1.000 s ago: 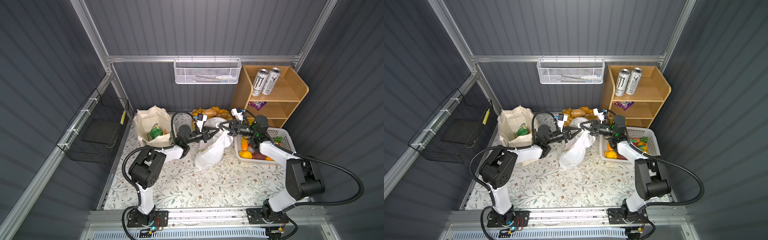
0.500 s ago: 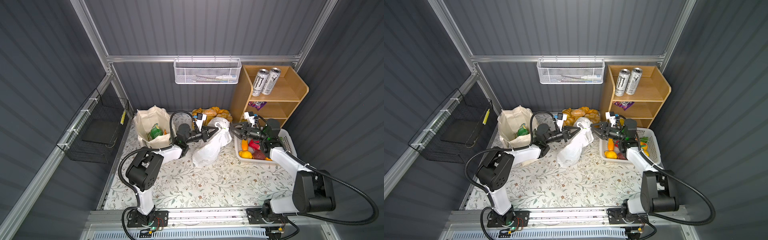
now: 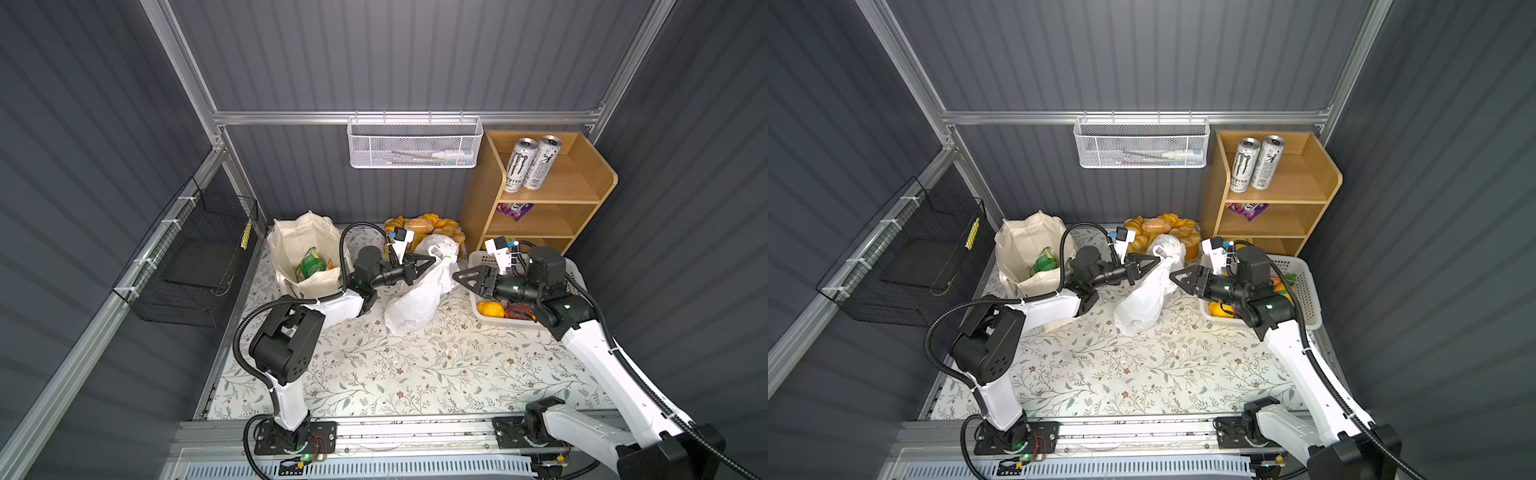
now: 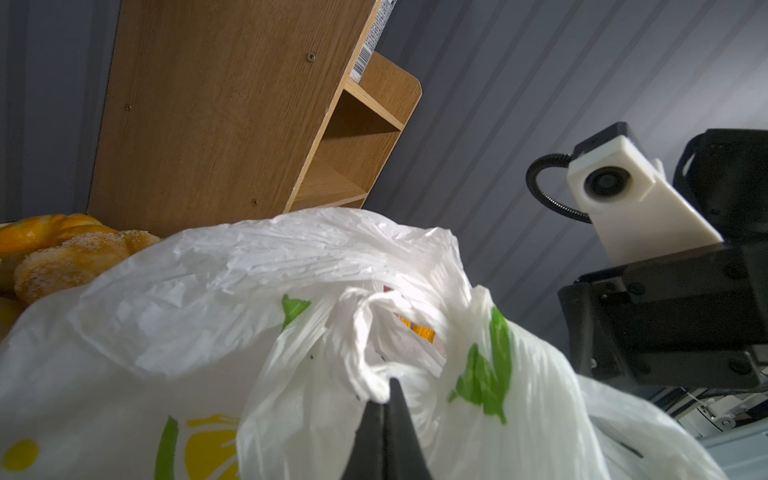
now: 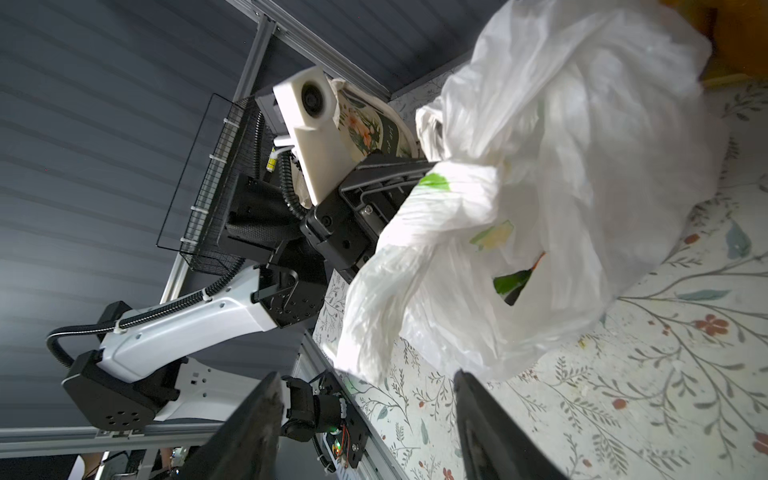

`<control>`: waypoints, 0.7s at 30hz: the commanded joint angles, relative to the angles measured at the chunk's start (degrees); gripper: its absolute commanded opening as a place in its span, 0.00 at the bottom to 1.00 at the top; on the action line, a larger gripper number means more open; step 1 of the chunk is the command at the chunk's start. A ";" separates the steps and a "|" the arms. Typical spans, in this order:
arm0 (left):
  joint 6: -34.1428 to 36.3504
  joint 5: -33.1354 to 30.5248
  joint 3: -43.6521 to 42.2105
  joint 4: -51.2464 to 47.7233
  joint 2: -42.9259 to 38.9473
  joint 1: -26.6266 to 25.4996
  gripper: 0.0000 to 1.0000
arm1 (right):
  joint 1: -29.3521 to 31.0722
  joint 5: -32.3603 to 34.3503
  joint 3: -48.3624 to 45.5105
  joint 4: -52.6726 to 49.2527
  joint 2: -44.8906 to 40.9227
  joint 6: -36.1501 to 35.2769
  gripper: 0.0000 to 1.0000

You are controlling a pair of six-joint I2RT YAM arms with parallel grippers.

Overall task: Place the mixed food into the grocery bags and tie them
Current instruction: 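Open the right gripper and draw it back toward the fruit basket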

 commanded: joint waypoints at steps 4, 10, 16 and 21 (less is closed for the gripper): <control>2.90 -0.50 0.78 -2.42 -2.54 0.20 0.00 | 3.82 6.18 3.86 -5.55 3.18 -2.47 0.68; 3.65 -0.34 1.15 -3.88 -2.95 0.11 0.00 | 5.74 6.05 6.89 -2.86 7.96 -2.23 0.65; 4.31 -0.34 1.22 -4.82 -3.39 0.12 0.00 | 6.07 6.17 7.32 -2.03 9.87 -2.33 0.57; 3.66 -0.41 1.15 -4.31 -3.69 0.19 0.00 | 5.41 7.72 7.89 -3.11 10.72 -4.05 0.19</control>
